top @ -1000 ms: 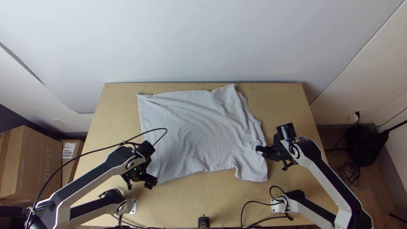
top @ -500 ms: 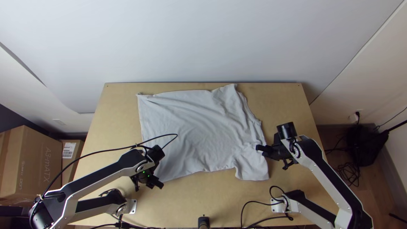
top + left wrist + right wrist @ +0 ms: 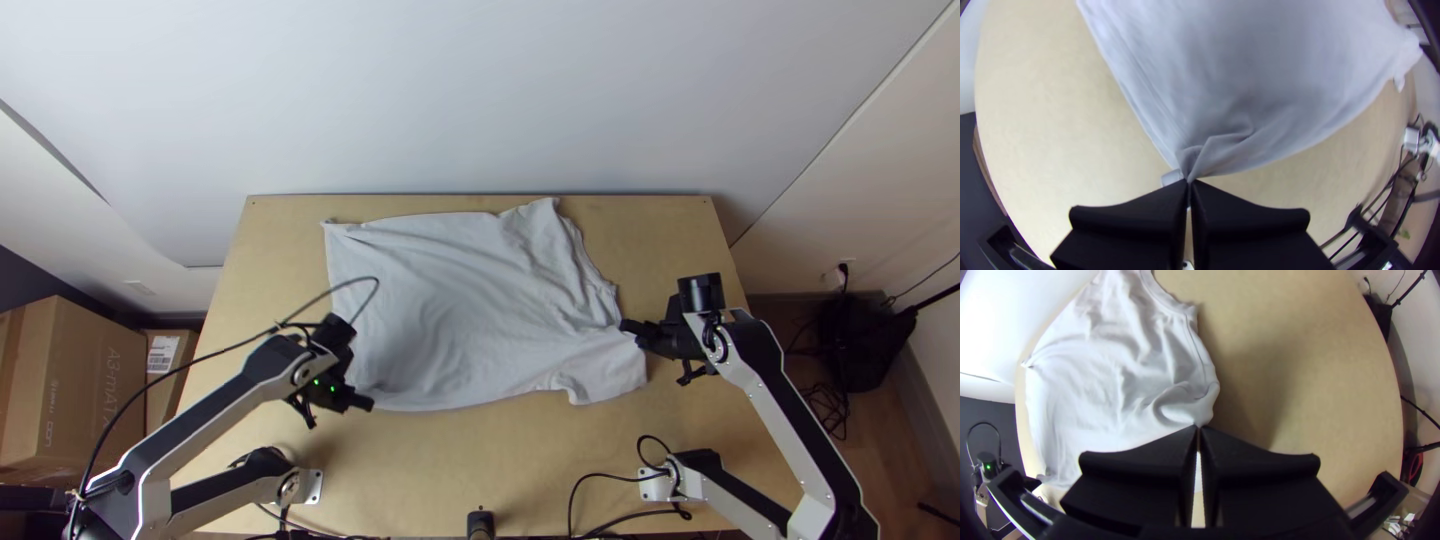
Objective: Fold the t-shirt
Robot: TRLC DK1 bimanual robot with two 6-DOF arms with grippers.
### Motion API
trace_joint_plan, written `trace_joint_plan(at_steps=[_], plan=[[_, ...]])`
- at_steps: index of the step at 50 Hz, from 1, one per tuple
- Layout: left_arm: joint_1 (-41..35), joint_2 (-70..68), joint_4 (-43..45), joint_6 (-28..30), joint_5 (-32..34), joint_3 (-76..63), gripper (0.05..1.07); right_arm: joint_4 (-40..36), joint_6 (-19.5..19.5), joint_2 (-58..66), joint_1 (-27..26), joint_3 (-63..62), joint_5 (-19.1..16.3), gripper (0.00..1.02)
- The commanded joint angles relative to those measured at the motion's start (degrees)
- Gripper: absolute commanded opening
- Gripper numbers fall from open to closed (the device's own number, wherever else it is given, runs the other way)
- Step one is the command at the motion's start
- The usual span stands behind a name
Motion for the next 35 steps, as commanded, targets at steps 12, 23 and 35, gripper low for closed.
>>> trace_joint_plan(at_steps=[12, 23, 35], plan=[[15.3, -3.2, 6.1, 6.7, 0.1, 13.1, 0.08, 8.0, -5.7, -4.4, 0.4, 6.1, 1.8, 0.02], [18.8, -4.2, 9.9, 9.2, -0.3, 22.9, 0.08, 11.0, -8.2, 0.4, -0.2, 16.3, 1.8, 0.02], [25.8, -1.2, 15.8, 9.9, -0.3, 35.1, 0.08, 14.9, -12.1, 7.4, -1.9, 31.1, 2.0, 0.02]])
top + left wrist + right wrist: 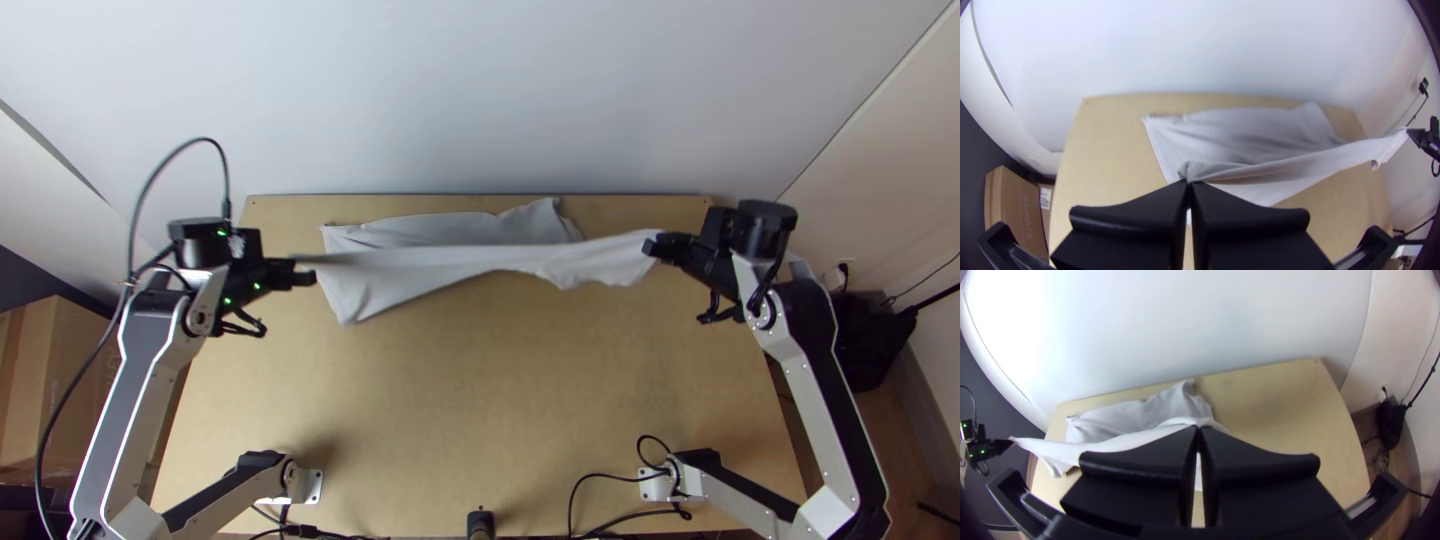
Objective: Fold the t-shirt
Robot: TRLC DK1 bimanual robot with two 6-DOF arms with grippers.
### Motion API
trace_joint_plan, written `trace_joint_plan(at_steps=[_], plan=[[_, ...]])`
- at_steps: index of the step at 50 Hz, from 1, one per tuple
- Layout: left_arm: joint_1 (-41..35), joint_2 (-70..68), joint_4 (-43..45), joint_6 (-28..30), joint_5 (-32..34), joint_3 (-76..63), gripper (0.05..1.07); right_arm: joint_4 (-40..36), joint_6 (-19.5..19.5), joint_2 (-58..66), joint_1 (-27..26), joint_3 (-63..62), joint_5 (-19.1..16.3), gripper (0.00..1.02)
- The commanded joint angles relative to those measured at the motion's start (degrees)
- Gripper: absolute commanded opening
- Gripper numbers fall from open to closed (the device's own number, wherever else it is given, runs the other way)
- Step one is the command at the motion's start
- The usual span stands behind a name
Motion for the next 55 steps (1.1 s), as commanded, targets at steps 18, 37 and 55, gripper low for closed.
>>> trace_joint_plan(at_steps=[18, 37, 55], plan=[[7.2, 6.6, 11.5, 1.3, -4.0, 23.0, 0.08, 14.0, -5.4, 11.0, -0.6, 26.5, 2.5, 0.03], [10.6, 3.3, 16.4, 4.4, -6.8, 33.4, 0.08, 20.3, -5.8, 3.7, 3.7, 36.5, 3.1, 0.02], [12.0, -12.2, 19.7, 2.9, -8.0, 35.3, 0.08, 18.0, -4.3, -13.0, 8.6, 35.7, 2.9, 0.02]])
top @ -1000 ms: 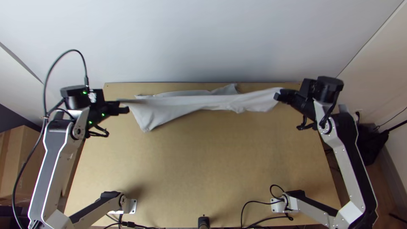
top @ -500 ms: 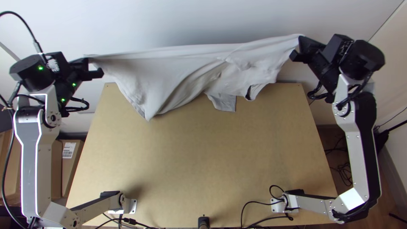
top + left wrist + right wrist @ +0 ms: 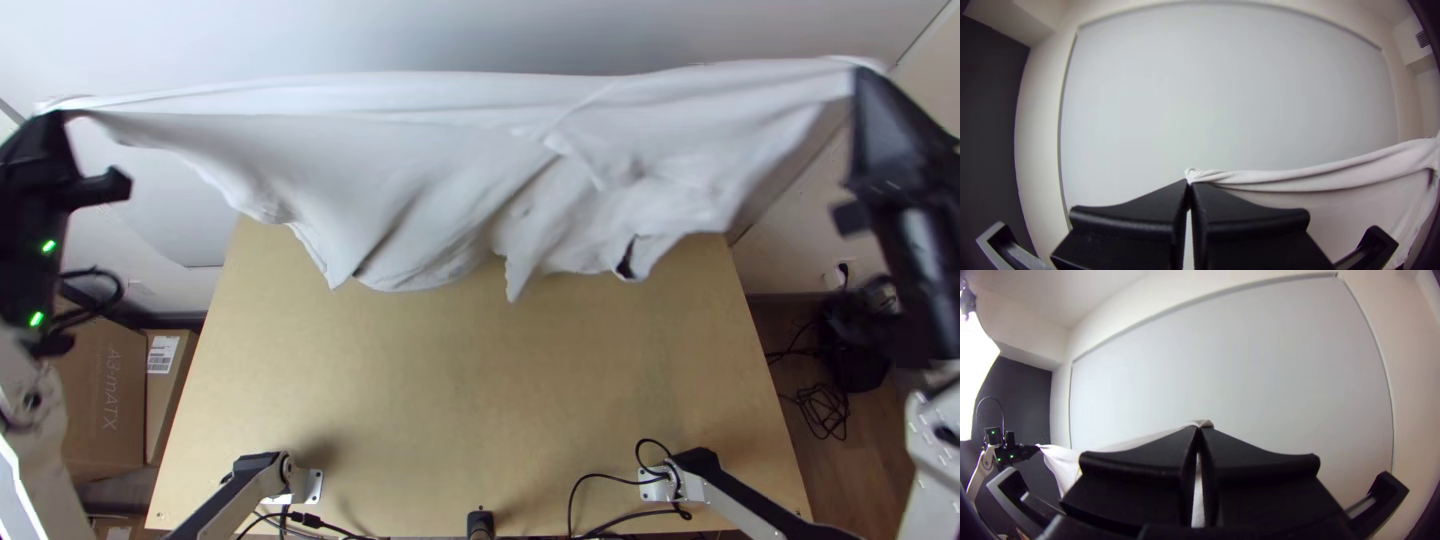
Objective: Fold the t-shirt
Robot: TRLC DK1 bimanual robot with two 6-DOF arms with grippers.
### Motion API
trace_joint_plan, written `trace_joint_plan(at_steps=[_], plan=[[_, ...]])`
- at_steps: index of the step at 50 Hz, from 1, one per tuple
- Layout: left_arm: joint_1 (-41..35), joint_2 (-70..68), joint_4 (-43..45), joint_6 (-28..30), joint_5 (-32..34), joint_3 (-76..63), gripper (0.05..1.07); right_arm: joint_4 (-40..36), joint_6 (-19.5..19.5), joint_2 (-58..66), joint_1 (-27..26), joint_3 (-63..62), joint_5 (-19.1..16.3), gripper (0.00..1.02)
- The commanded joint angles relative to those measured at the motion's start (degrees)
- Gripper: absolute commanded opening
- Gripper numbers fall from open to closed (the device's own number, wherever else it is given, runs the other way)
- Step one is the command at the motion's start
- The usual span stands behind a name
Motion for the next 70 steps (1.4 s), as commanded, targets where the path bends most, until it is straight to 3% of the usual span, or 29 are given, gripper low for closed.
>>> trace_joint_plan(at_steps=[1, 18, 23, 26, 34, 38, 45, 54, 64, 70], plan=[[1.2, -6.4, 2.5, -0.3, -3.1, 1.9, 0.08, -0.1, 1.5, -5.8, -0.1, 1.5, 2.1, 0.02], [2.0, -15.6, 0.8, -1.8, -4.0, -0.1, 0.08, -4.0, 2.7, -12.8, -0.2, 1.5, 1.3, 0.02], [1.4, -15.6, -3.3, -3.9, -3.0, -4.3, 0.08, -4.2, 3.7, -12.1, -0.1, -1.5, 1.2, 0.02], [-1.1, -15.0, -10.3, -4.2, 2.0, -7.0, 0.08, -4.3, 5.7, -11.6, -0.1, -4.4, 1.2, 0.02], [-9.9, -15.3, -19.7, -7.0, 7.4, -22.9, 0.08, -2.5, 9.2, -15.2, 4.0, -24.6, 1.3, 0.02], [-11.6, -16.9, -19.5, -6.2, 9.9, -36.7, 0.08, -1.1, 10.9, -17.9, 4.2, -37.5, 0.9, 0.02], [-10.8, -18.0, -9.7, -1.3, 12.1, -59.1, 0.08, 2.4, 12.8, -19.3, 4.0, -55.6, -3.1, 0.02], [-10.6, -8.8, -0.4, -1.4, 13.5, -67.0, 0.08, 13.3, 13.0, -13.3, 3.3, -69.7, -5.4, 0.02], [-10.2, 6.9, 10.0, -0.9, 13.8, -65.1, 0.08, 26.0, 12.3, 4.6, -0.6, -70.5, -5.9, 0.02], [-9.4, 17.0, 14.0, -0.2, 13.8, -59.8, 0.08, 28.9, 11.8, 16.2, -2.0, -65.0, -5.9, 0.02]])
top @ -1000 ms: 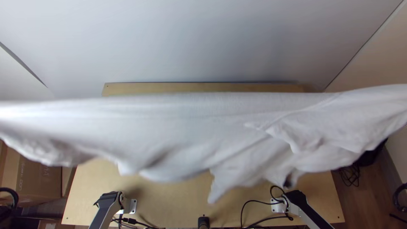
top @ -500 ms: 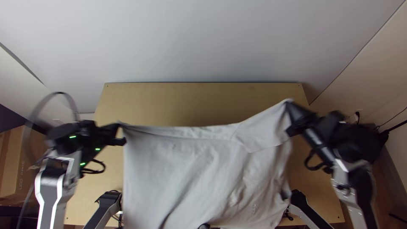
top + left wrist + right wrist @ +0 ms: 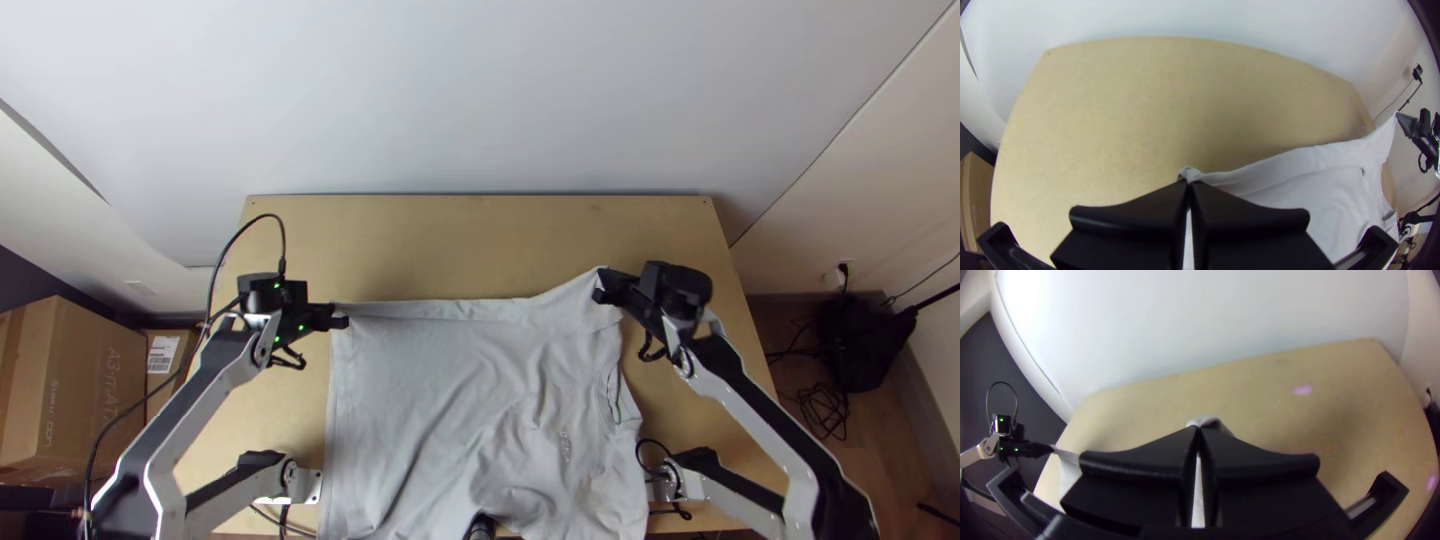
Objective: Fold the t-shirt
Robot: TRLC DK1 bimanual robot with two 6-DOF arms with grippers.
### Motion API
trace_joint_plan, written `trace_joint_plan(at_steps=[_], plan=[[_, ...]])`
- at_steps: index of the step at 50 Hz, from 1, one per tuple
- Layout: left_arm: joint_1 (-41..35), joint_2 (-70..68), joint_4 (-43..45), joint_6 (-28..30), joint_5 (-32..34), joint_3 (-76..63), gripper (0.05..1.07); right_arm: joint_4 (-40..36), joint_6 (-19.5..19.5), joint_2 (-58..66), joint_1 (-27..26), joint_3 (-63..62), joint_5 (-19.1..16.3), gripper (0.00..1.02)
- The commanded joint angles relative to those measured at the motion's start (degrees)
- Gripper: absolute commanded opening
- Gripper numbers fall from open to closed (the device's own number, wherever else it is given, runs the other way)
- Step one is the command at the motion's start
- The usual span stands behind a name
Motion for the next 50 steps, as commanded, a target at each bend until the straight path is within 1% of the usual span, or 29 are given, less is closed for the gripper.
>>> trace_joint_plan(at_steps=[1, 10, 19, 25, 33, 38, 43, 50], plan=[[1.1, 8.8, 3.6, 1.7, 0.8, 6.1, 0.08, 2.7, 0.0, 10.4, -1.3, 6.5, -0.3, 0.02], [2.6, 21.7, 4.3, 2.7, 0.8, 17.0, 0.08, 1.4, -0.7, 25.1, -3.4, 19.3, -0.2, 0.02], [3.8, 30.3, 2.9, 2.8, 0.8, 28.0, 0.08, -1.2, -2.8, 34.2, -4.3, 30.4, -0.2, 0.02], [4.7, 35.0, 1.3, 2.9, 0.8, 34.9, 0.08, -2.5, -3.4, 39.5, -5.2, 37.1, -0.1, 0.02], [5.3, 42.0, -3.0, 2.5, 0.8, 45.6, 0.08, -4.2, -3.4, 46.9, -5.8, 46.5, 0.1, 0.02], [5.5, 46.3, -5.2, 2.0, 0.8, 52.1, 0.08, -6.6, -3.3, 51.5, -6.1, 53.4, 0.3, 0.02], [5.7, 50.8, -9.1, 1.1, 0.8, 60.0, 0.08, -8.8, -3.4, 55.3, -6.4, 59.8, 0.3, 0.02], [5.8, 56.0, -14.1, 0.3, 0.8, 70.0, 0.08, -13.9, -3.3, 60.7, -6.9, 69.9, 0.3, 0.02]])
